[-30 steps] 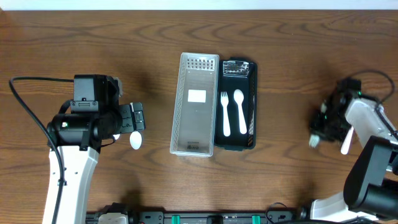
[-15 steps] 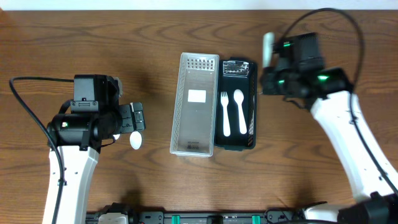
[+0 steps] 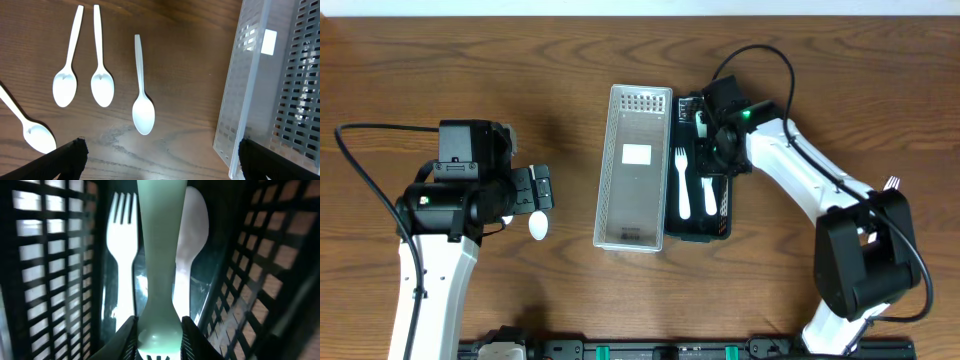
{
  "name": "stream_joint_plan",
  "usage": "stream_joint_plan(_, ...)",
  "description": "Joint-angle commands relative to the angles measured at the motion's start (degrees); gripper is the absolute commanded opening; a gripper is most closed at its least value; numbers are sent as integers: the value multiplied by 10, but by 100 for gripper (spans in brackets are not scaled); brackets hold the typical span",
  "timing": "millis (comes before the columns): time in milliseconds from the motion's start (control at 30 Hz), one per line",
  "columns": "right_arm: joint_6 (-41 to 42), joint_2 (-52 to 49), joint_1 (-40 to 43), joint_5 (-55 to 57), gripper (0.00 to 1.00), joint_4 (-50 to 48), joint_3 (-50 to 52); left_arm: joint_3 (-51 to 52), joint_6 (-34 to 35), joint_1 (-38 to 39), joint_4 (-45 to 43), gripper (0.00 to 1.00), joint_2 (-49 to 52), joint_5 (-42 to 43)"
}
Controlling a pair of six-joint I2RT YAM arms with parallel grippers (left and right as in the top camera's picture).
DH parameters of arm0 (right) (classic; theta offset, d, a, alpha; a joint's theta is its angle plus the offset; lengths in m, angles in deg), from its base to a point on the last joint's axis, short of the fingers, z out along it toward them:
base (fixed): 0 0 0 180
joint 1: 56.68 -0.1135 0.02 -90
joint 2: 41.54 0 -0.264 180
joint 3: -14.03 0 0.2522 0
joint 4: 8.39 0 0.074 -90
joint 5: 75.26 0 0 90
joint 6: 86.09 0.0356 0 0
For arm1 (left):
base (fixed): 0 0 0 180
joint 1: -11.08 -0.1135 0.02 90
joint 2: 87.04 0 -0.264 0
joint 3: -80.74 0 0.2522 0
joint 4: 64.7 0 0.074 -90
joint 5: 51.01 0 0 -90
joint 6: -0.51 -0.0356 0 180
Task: Pack container
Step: 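Carry the green spork into the dark basket and release, then move right gripper to the last white fork and grasp it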
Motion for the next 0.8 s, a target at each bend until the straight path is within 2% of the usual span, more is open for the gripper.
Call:
stream_joint_plan(0,-6,2,-3,3,29,-4,-3,0,-2,2,1,98,1,-3)
stream_joint_plan(33,-13,3,-3,3,35,-3,-6,0,-2,2,1,98,1,-3)
stream_joint_plan(133,-33,15,3,4,37,16,-32,0,-2,2,0,98,1,-3)
stream_joint_plan(200,-45,30,10,4,42,35,-62,0,-2,2,-1,98,1,-3)
stream_joint_plan(267,-55,51,22,4,54,56,-100,0,-2,2,-1,98,1,-3)
stream_joint_plan(300,-61,61,28,4,56,64,-117,0,-2,2,-1,98,1,-3)
stream_joint_plan(400,-72,97,63,18,59,98,-170,0,-2,2,-1,98,1,-3)
stream_joint_plan(600,-72,169,200,79,75,149,-198,0,-2,2,5,98,1,-3)
stream_joint_plan(767,-92,173,349,79,84,196,-196,0,-2,2,11,98,1,-3)
